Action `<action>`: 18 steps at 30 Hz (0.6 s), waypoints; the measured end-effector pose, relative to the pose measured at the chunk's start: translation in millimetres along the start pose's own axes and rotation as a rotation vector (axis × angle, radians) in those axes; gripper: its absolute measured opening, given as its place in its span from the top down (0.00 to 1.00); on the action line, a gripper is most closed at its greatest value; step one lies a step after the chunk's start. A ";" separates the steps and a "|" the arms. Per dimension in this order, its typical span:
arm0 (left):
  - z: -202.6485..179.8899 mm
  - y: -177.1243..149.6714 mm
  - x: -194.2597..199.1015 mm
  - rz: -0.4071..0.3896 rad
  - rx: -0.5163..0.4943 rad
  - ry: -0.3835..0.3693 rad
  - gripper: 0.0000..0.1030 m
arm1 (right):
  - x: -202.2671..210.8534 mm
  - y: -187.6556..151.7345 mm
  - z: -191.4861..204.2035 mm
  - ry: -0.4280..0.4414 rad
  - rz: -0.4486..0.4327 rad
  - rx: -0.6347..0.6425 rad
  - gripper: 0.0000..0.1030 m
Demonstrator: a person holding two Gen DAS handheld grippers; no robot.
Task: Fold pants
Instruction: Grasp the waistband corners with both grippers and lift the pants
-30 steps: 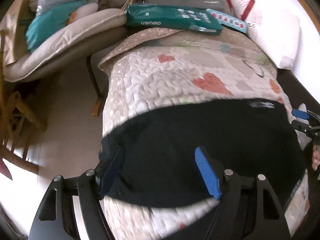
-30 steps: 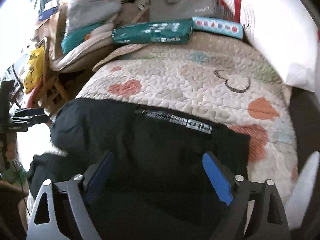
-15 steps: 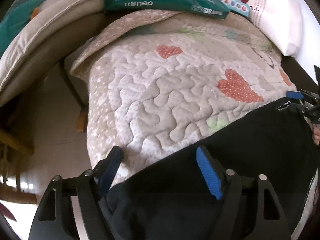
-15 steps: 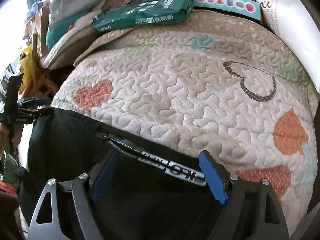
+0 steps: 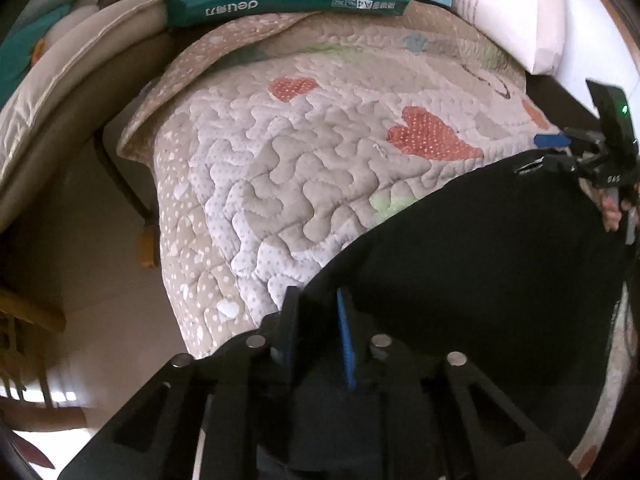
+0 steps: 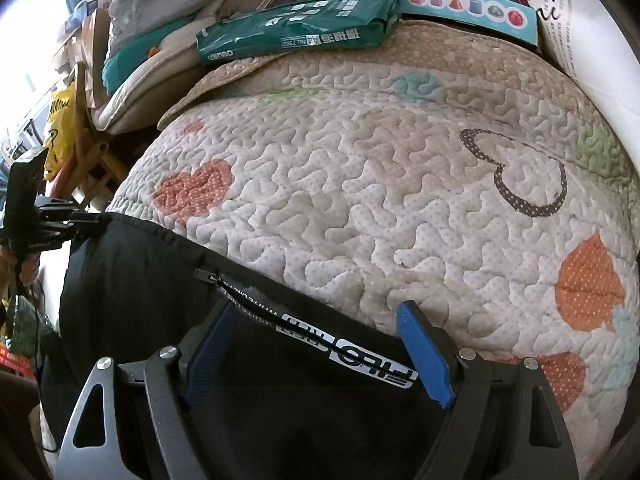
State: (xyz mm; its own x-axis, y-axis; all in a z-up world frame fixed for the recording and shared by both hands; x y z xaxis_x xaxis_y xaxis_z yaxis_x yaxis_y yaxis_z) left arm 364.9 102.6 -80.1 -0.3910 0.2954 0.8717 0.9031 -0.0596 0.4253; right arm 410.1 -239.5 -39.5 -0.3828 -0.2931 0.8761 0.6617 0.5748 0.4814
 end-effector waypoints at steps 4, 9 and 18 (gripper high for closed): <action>-5.6 0.0 -1.1 -0.025 -0.021 0.050 0.73 | -2.8 4.6 6.8 -0.015 0.020 0.088 0.21; -14.7 -4.8 1.8 -0.042 -0.069 0.093 0.89 | -19.4 7.2 14.7 -0.047 0.069 0.187 0.25; -32.5 -6.5 17.8 -0.087 -0.112 0.167 0.94 | -12.3 -3.4 16.9 -0.086 0.079 0.191 0.89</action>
State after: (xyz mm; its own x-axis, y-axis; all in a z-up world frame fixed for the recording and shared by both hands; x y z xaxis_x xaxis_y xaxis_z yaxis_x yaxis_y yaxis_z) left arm 346.3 77.2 -59.4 -0.4988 0.1428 0.8548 0.8429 -0.1495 0.5169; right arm 401.7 -224.9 -52.3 -0.3941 -0.1798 0.9013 0.5604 0.7302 0.3907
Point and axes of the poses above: each gripper's, at about its wrist camera, not at the fingertips, and x roughly against the way its jaws point, z to its left, y to its top, the point moved 4 cm from there along -x, roughly the way its jaws point, and after that the axes turned 14 degrees about x, right-handed, at the moved point
